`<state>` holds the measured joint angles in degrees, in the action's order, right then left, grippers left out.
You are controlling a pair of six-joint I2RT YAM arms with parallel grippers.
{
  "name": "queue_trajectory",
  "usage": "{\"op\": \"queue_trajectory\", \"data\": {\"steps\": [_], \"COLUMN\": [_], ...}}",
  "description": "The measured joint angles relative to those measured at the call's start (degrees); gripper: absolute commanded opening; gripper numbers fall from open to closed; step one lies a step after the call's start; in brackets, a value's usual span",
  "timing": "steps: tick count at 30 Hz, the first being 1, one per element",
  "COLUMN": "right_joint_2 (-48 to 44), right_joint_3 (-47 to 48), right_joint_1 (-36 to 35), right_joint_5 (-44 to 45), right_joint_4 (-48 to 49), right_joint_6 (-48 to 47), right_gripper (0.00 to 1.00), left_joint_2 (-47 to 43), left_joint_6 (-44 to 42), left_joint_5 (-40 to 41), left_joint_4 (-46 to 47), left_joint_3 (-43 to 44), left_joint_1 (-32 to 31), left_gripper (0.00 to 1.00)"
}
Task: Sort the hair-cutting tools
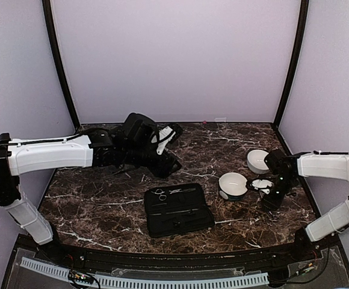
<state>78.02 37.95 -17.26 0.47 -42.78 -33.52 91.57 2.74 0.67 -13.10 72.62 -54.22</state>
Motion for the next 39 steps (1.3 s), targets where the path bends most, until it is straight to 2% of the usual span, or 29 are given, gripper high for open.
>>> {"op": "queue_trajectory", "data": {"steps": [7, 10, 13, 18, 23, 29, 36, 39], "right_joint_2": [2.25, 2.08, 1.05, -1.4, -1.7, -2.82, -2.14, -1.42], "right_joint_3": [1.66, 1.66, 1.01, -0.02, -0.5, -1.14, -1.14, -1.25], "right_joint_1": [0.0, 0.0, 0.0, -1.25, -4.13, -4.94, -4.94, -4.94], "right_joint_5": [-1.92, -2.01, -2.47, -4.66, -4.87, -1.03, 0.87, 1.27], "right_joint_4": [-0.31, -0.44, -1.01, -3.17, -3.63, -3.87, -3.67, -3.63], "right_joint_6": [-0.04, -0.72, -1.84, -4.55, -6.25, -7.13, -7.13, -6.97], "right_gripper": [0.23, 0.13, 0.07, 0.08, 0.24, 0.29, 0.3, 0.18], "left_joint_2": [0.13, 0.13, 0.17, 0.68, 1.66, 2.1, 2.78, 3.37], "left_joint_6": [0.0, 0.0, -0.2, -0.59, -0.87, -1.09, -1.62, -1.88], "left_joint_5": [0.24, 0.24, 0.24, 0.24, 0.24, 0.24, 0.24, 0.24], "left_joint_4": [-0.42, -0.39, -0.39, -0.39, -0.39, -0.42, -0.48, -0.52], "left_joint_3": [-0.02, -0.02, 0.0, 0.0, 0.0, -0.02, 0.0, 0.09], "left_joint_1": [-0.42, -0.46, -0.46, -0.46, -0.83, -1.09, -1.38, -1.62], "left_gripper": [0.61, 0.61, 0.61, 0.61, 0.61, 0.61, 0.61, 0.6]}}
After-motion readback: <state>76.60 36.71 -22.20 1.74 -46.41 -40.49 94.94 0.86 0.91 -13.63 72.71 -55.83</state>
